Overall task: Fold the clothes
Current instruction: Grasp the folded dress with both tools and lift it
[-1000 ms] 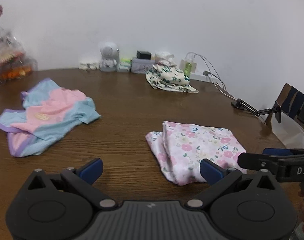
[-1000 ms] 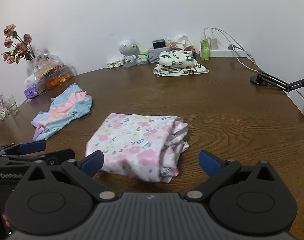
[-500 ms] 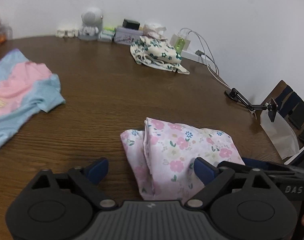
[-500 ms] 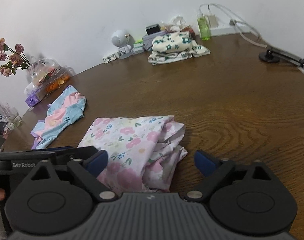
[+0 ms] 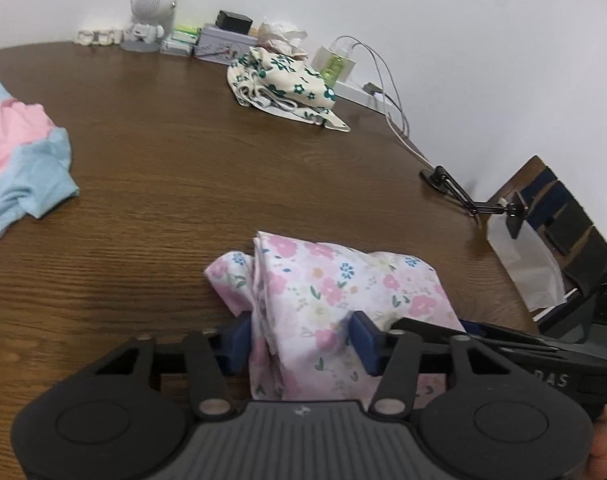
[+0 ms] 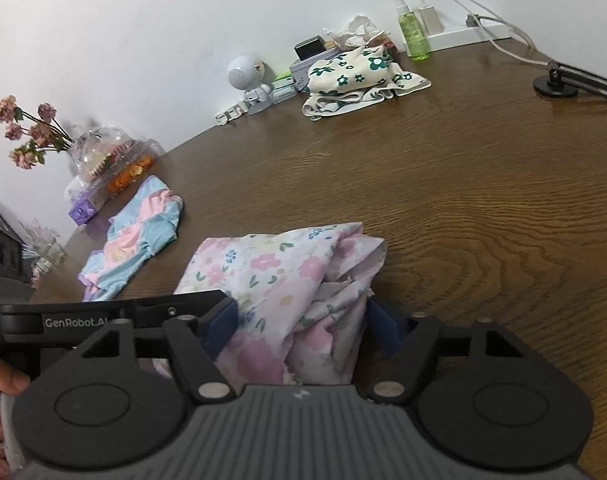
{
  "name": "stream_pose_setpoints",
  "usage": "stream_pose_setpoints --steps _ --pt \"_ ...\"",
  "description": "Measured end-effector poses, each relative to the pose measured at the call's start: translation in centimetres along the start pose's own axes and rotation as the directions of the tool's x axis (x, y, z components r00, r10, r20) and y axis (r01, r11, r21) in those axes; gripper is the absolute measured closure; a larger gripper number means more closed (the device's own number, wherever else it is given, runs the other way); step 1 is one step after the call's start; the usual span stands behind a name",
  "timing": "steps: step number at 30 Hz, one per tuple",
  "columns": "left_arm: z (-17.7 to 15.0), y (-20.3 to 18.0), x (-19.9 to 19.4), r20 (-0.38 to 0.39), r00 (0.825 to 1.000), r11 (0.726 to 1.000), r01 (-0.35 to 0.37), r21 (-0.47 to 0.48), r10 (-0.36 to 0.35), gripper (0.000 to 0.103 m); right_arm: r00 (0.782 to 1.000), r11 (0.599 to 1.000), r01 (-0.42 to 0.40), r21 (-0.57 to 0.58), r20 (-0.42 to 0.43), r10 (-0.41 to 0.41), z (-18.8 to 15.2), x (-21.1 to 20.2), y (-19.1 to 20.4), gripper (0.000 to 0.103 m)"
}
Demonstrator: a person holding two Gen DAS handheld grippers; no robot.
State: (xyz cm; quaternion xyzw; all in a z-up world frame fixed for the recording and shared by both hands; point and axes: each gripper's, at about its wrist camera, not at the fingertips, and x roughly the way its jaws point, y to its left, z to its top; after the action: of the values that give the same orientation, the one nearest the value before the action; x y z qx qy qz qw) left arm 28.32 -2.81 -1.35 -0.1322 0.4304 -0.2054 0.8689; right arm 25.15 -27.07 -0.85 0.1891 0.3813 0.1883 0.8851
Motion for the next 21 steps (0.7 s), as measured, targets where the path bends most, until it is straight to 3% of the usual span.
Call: stream_pose_setpoints --steps 11,21 --pt "0.2 0.9 0.5 -0.010 0.995 0.994 0.100 -0.039 -0.101 0.076 0.992 0.991 -0.116 0.073 -0.033 0.119 0.1 0.6 -1.4 0.078" --pt "0.8 0.3 -0.7 0.029 0.992 0.992 0.127 -0.010 -0.126 0.084 0.986 0.986 -0.159 0.052 -0.038 0.161 1.5 0.2 -1.0 0.086"
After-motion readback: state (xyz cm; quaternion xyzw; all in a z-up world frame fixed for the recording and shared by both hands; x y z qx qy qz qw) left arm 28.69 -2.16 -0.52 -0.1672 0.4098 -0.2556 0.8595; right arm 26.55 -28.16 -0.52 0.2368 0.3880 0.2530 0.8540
